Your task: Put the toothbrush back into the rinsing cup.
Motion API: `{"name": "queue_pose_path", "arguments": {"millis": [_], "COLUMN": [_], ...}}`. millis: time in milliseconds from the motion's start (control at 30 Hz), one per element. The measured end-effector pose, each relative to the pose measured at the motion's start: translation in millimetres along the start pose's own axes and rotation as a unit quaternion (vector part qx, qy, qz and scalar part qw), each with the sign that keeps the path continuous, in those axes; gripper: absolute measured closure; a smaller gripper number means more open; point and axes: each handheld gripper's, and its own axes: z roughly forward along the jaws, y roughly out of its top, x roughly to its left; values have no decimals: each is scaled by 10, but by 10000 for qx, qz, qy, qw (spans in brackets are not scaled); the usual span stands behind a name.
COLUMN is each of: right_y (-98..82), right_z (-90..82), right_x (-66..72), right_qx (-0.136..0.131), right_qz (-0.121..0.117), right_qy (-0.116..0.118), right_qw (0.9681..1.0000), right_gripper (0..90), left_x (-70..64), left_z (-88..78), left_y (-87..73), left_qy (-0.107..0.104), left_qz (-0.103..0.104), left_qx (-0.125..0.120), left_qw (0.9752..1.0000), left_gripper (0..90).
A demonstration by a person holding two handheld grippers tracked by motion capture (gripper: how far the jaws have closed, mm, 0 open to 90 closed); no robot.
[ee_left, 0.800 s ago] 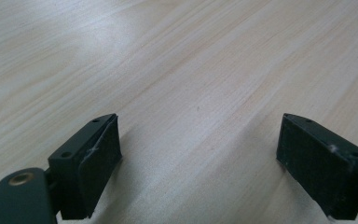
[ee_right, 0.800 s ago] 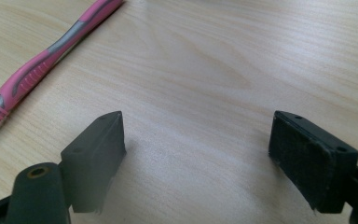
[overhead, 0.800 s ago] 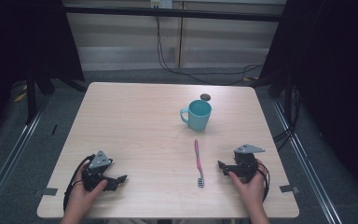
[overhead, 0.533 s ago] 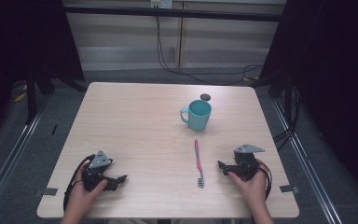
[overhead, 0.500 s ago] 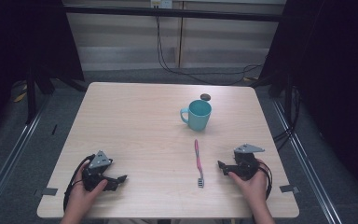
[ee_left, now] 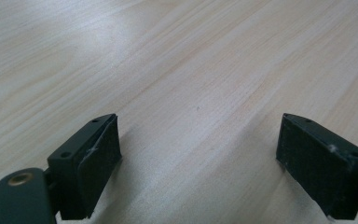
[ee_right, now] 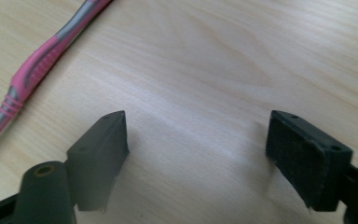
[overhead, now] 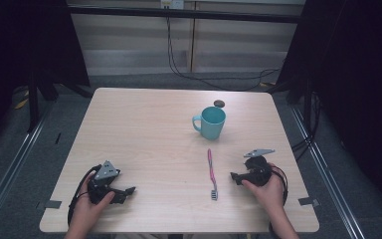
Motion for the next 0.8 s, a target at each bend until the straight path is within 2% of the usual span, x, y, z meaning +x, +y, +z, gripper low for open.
{"name": "queue_pose_path", "arguments": {"millis": [167, 233, 467, 500, 600, 667, 800], "right_y": [141, 201, 384, 402, 483, 525, 608], "right_z": [-9, -14, -40, -40, -39, -43, -55], "right_x": [23, 32, 52, 57, 67, 80, 112], "right_qx": [497, 680, 886, 909, 1057, 1146, 1222], "right_qz": [-94, -26, -83, -65, 14, 37, 82], "right_qy": [94, 163, 199, 169, 272, 266, 261], "right_qw": [9987, 9975, 9958, 9957, 9940, 9931, 9921], "right_gripper": [329, 341, 386, 388, 402, 438, 429], "left_x": [0, 0, 0, 0, 0, 0, 0], "left_z": [0, 0, 0, -1, 0, -1, -1], "left_y": [0, 0, 0, 0, 0, 0, 0], "left_qy": [0, 3, 2, 1, 1, 3, 1], "left_qz": [-1, 1, 2, 0, -6, -2, -4], "left_qx": [-1, 1, 2, 5, 0, 10, 6], "left_qw": [10000, 10000, 10000, 10000, 10000, 10000, 10000], "left_gripper": [132, 132, 132, 132, 132, 132, 132]}}
